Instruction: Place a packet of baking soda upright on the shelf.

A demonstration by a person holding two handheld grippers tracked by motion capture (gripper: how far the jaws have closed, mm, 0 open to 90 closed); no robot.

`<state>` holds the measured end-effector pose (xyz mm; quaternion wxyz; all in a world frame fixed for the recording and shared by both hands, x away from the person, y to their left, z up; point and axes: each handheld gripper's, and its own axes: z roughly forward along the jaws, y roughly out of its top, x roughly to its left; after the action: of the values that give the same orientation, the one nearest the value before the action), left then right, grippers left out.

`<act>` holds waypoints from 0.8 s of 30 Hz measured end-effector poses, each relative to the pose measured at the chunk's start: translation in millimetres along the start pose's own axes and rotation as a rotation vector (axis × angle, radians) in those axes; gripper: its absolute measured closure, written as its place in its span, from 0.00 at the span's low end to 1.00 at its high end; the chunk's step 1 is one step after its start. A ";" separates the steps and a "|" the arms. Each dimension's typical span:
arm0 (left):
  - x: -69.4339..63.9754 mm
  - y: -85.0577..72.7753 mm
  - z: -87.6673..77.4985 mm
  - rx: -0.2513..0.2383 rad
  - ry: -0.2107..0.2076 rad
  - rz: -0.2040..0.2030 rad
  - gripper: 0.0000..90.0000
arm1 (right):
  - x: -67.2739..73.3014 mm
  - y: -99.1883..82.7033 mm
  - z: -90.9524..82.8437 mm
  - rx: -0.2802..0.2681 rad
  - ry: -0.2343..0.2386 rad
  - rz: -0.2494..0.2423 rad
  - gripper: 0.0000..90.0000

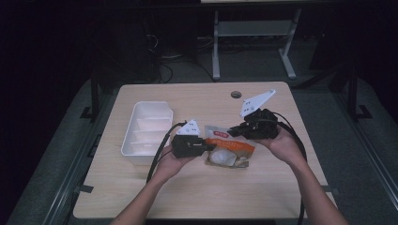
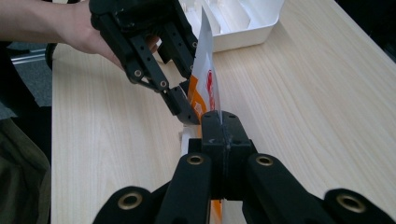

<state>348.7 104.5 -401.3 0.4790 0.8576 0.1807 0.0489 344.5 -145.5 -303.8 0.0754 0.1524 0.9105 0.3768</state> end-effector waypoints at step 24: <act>1.0 -1.0 -0.5 0.018 0.007 -0.009 0.96 | -20.0 -93.3 12.1 -0.148 0.037 0.225 0.49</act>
<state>349.2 105.8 -401.9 0.4710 0.8608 0.1865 0.0480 345.9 -206.7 -378.1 0.0266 0.2407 0.8587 0.4517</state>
